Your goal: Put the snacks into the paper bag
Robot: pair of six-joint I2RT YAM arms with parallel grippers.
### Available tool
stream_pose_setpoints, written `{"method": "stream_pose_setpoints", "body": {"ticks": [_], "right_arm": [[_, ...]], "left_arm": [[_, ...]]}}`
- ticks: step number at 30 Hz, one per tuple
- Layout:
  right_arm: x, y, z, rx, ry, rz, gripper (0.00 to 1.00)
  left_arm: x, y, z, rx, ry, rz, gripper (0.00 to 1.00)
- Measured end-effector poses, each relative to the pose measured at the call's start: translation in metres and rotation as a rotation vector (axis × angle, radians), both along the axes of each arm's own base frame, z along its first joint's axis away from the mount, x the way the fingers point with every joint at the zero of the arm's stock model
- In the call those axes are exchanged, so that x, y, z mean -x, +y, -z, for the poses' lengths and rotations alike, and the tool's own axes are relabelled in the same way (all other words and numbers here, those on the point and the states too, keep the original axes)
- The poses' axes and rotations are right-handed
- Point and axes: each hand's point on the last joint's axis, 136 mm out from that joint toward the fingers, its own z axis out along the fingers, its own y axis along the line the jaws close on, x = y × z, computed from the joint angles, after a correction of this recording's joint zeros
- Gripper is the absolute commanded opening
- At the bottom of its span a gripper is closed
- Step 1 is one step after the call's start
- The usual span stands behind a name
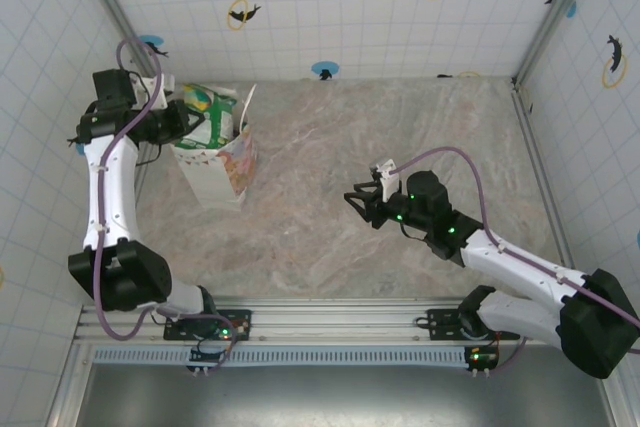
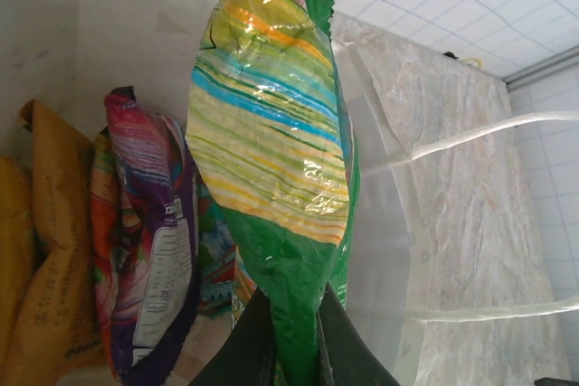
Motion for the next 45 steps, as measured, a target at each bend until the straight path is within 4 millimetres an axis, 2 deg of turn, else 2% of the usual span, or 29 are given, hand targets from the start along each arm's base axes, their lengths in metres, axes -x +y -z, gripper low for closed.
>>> {"method": "stream_pose_setpoints", "body": {"ticks": [3, 6, 12, 13, 15, 17, 22, 26, 30, 33, 35, 37, 42, 45], "right_arm": [[0.001, 0.001, 0.0, 0.0, 0.003, -0.003, 0.4], [0.001, 0.002, 0.002, 0.001, 0.009, -0.004, 0.39], [0.003, 0.005, 0.006, 0.008, 0.02, -0.013, 0.4], [0.003, 0.005, 0.006, 0.008, 0.02, -0.012, 0.39], [0.004, 0.006, 0.006, 0.009, 0.02, -0.013, 0.39], [0.005, 0.008, 0.008, 0.015, 0.02, -0.021, 0.39], [0.004, 0.014, 0.004, 0.022, 0.007, -0.033, 0.39], [0.003, 0.015, 0.001, 0.018, -0.003, -0.036, 0.39], [0.003, 0.016, 0.003, 0.023, 0.001, -0.038, 0.39], [0.003, 0.017, 0.005, 0.027, 0.005, -0.039, 0.4], [0.003, 0.017, 0.005, 0.028, 0.006, -0.039, 0.4], [0.003, 0.017, 0.006, 0.029, 0.009, -0.04, 0.4], [0.004, 0.019, 0.008, 0.029, 0.014, -0.045, 0.4], [0.007, 0.023, 0.01, 0.03, 0.019, -0.055, 0.4]], "left_arm": [[-0.001, 0.002, 0.005, -0.004, 0.02, -0.004, 0.05], [-0.013, 0.003, 0.011, 0.006, 0.04, 0.001, 0.06], [-0.029, 0.002, 0.028, 0.04, 0.085, 0.023, 0.13], [-0.03, 0.002, 0.03, 0.041, 0.09, 0.024, 0.2], [-0.033, 0.004, 0.032, 0.026, 0.091, 0.024, 0.48], [-0.035, 0.008, 0.031, -0.003, 0.089, 0.008, 0.53], [-0.043, 0.021, 0.009, -0.089, 0.014, -0.042, 0.6], [-0.037, 0.021, -0.026, -0.118, -0.118, -0.05, 0.61], [-0.011, -0.002, -0.064, -0.116, -0.272, 0.024, 0.64], [0.01, -0.033, -0.075, -0.132, -0.338, 0.134, 0.65], [0.02, -0.05, -0.071, -0.141, -0.347, 0.203, 0.65], [0.026, -0.058, -0.059, -0.154, -0.328, 0.251, 0.66], [0.04, -0.081, -0.001, -0.205, -0.207, 0.365, 0.67], [0.044, -0.095, 0.017, -0.255, -0.174, 0.421, 0.67]]}}
